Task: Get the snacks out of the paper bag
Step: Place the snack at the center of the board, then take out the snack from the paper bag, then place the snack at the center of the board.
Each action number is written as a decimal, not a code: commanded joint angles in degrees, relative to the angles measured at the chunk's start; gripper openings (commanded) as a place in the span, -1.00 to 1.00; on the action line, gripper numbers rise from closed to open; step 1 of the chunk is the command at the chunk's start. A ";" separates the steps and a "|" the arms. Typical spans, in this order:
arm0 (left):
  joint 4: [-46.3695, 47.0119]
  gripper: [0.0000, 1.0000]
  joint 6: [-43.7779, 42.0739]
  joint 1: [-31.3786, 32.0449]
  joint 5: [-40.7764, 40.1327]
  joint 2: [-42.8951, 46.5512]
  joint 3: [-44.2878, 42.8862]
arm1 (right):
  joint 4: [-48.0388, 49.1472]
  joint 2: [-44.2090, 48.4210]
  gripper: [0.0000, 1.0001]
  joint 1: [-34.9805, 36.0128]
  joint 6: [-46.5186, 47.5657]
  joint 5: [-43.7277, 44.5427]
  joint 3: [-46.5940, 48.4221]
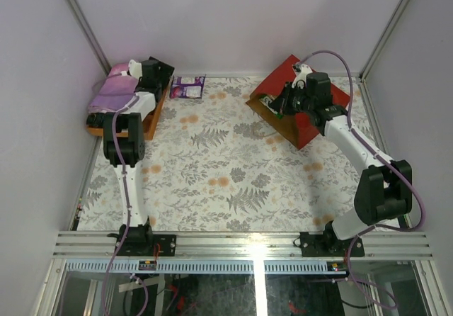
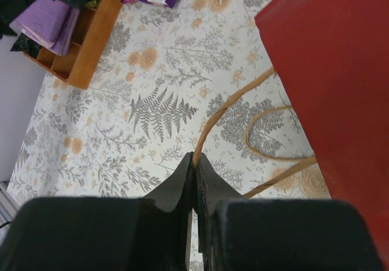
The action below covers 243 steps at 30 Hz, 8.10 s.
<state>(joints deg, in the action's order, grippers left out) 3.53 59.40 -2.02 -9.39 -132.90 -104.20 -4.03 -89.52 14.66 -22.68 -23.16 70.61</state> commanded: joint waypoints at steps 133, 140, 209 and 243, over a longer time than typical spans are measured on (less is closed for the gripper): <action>6.70 -0.51 -12.26 37.44 -8.23 18.36 29.90 | 15.17 2.66 -1.00 0.90 -7.07 -9.11 5.86; 0.88 0.85 -19.39 37.01 -4.82 11.10 22.72 | 14.69 2.16 -1.00 0.95 -6.56 -8.86 5.70; -21.79 1.00 -25.00 11.73 -14.25 26.53 28.63 | 13.98 3.84 -1.00 0.94 -5.99 -9.51 4.89; 1.34 0.99 -33.62 34.00 4.97 12.19 26.69 | 12.38 3.50 -1.00 0.90 -4.79 -9.36 5.23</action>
<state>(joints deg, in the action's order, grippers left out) 3.16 27.14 31.97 -3.73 -118.08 -75.55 5.48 -88.14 14.90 -28.08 -30.13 74.65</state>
